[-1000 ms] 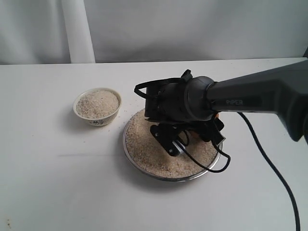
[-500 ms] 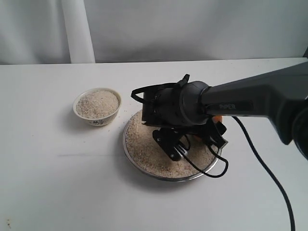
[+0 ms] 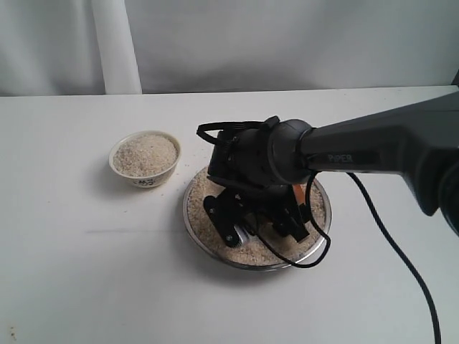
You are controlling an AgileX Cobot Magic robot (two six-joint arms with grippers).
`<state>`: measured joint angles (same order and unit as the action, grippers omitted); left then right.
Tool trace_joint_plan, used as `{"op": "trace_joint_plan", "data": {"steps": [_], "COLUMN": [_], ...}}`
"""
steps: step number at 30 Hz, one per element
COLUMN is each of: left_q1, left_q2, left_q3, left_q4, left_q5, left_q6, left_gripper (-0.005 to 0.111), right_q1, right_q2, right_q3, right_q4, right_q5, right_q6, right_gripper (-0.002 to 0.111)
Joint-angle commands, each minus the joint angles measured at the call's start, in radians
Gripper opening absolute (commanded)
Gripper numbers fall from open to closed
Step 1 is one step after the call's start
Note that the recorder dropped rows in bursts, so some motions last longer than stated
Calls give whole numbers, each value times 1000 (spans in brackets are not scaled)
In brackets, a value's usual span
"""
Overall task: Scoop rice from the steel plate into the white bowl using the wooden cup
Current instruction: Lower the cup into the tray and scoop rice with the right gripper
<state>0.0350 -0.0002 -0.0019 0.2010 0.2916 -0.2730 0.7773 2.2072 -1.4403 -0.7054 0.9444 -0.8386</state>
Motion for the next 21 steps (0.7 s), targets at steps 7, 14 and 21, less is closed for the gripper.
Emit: {"op": "trace_joint_plan", "data": {"steps": [7,14,21], "left_q1": [-5,-5,-5], "left_q2": [0,0,0], "left_q3": [2,2,2], "left_q4": [-5,-5,-5], "left_q5": [-7,-7,-7], "left_q6": [-2,-2,-4], "left_gripper": [0,0,0], "right_q1": [1,-2,-71], "right_q2": [22,22,22], "right_q3": [8,8,8], "right_q4": [250,306,411], "right_q5": [-152,-200,-215], "right_q6": [12,63,89], "right_gripper": [0,0,0]}}
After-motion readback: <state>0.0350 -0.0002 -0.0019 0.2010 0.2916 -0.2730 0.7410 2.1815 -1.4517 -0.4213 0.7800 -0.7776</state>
